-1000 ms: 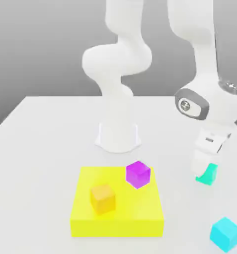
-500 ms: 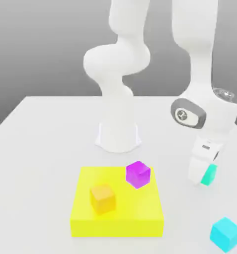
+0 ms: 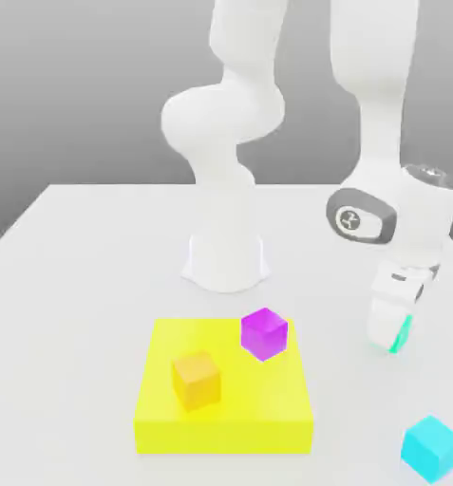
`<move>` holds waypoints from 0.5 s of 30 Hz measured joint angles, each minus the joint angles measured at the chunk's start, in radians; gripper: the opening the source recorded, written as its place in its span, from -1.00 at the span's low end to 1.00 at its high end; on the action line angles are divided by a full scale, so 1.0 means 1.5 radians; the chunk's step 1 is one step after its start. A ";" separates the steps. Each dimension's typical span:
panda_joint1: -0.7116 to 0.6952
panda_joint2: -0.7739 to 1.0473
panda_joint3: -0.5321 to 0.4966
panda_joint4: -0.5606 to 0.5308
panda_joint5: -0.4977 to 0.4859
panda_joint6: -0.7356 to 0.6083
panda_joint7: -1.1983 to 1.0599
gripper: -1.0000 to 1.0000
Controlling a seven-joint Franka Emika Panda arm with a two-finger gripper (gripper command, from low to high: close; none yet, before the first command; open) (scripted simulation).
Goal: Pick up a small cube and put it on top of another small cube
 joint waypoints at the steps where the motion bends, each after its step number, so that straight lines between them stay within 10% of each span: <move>1: -0.012 0.001 0.012 0.000 0.008 -0.009 -0.006 -1.00; 15: -0.109 -0.048 0.133 -0.004 0.106 -0.094 -0.078 -1.00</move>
